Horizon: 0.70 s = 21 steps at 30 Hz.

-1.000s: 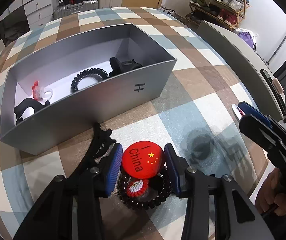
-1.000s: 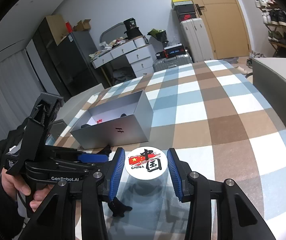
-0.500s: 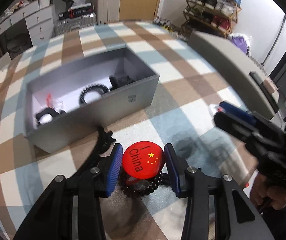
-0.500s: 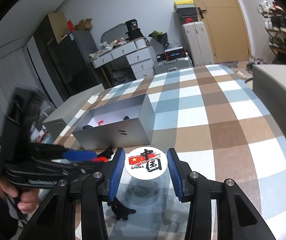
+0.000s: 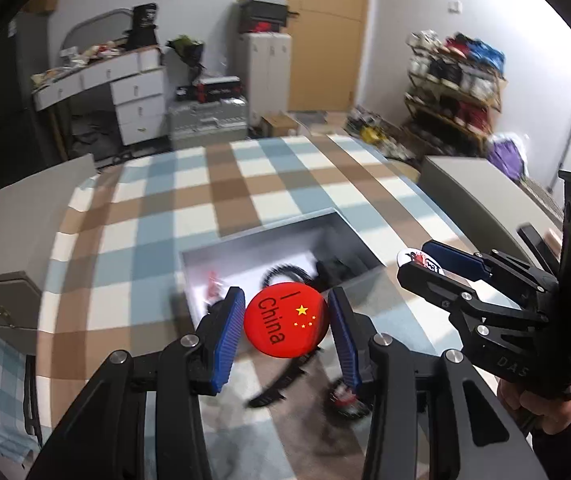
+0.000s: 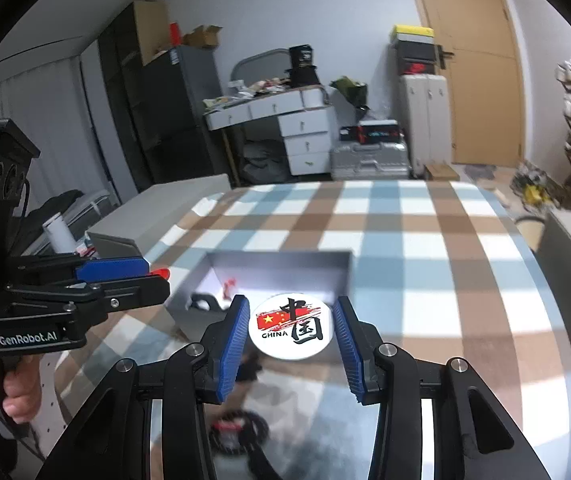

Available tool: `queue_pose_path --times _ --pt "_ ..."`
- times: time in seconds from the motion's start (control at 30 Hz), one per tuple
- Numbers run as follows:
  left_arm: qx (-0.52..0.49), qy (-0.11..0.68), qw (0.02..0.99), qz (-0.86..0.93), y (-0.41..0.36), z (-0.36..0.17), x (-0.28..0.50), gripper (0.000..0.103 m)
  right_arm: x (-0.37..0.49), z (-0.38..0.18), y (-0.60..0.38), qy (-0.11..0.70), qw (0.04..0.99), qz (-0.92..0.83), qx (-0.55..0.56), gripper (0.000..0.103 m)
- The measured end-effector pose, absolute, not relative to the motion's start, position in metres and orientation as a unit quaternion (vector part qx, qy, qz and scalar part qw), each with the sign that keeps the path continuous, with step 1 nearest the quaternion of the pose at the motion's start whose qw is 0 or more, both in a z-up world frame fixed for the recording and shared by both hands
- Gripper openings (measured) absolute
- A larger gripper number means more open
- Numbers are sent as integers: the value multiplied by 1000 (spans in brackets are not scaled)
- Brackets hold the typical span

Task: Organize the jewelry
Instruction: 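Carry both badges into the silver box and open both grippers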

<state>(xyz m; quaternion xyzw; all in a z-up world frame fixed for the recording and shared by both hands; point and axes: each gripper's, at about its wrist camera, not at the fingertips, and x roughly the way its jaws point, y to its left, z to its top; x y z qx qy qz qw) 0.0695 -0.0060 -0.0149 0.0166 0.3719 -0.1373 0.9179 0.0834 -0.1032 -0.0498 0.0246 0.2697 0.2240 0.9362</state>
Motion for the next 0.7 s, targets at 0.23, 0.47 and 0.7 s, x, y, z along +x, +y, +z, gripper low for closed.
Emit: queue_pose_path --times 0.23,0.47,0.7 --pt "-16 380 916 -123 16 -29 94 37 120 -43 -85 278 926 251 36 42" --pt "-28 393 910 -127 23 -40 108 37 150 -60 -73 305 915 260 46 42" --pt "-34 410 901 -138 22 -52 120 37 171 -82 -69 338 904 257 41 42"
